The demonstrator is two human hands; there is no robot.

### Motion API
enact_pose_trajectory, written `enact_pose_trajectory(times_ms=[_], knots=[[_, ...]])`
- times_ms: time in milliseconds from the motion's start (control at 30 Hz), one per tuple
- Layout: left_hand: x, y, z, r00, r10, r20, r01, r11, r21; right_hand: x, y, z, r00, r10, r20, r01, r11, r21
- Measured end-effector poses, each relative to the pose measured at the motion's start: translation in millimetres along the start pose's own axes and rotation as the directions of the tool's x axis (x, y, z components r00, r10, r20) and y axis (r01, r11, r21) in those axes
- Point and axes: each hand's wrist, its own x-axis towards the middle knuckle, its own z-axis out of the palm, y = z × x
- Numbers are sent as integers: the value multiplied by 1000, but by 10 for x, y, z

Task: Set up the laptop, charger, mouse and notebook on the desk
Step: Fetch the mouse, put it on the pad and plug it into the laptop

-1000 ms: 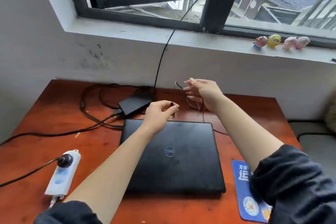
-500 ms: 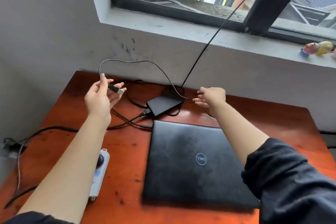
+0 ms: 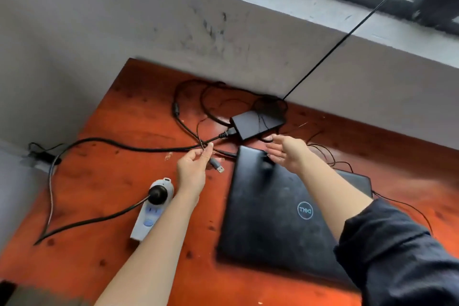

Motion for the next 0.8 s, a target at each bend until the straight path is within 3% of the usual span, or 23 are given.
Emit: enact_pose_trajectory(times_ms=[133,300,567,700,800], knots=[[-1,-257,-44,997,-72,-16,73,994,78,-45,235,123,992,-129,-18,109,897,-428],[8,-454,-117,996,-83,-29,87,982,170,-193,656,269,967,-178,180,253,641,-725],[22,-591,-159,995,-99,-28,103,982,160,-265,820,279,912,-342,228,354,372,-858],[18,-631,-159,995,-92,-36,97,981,166,-315,878,180,883,-346,318,425,299,-854],[55,-662,-173,992,-107,-65,115,985,130,-308,937,145,827,-433,358,484,227,-845]])
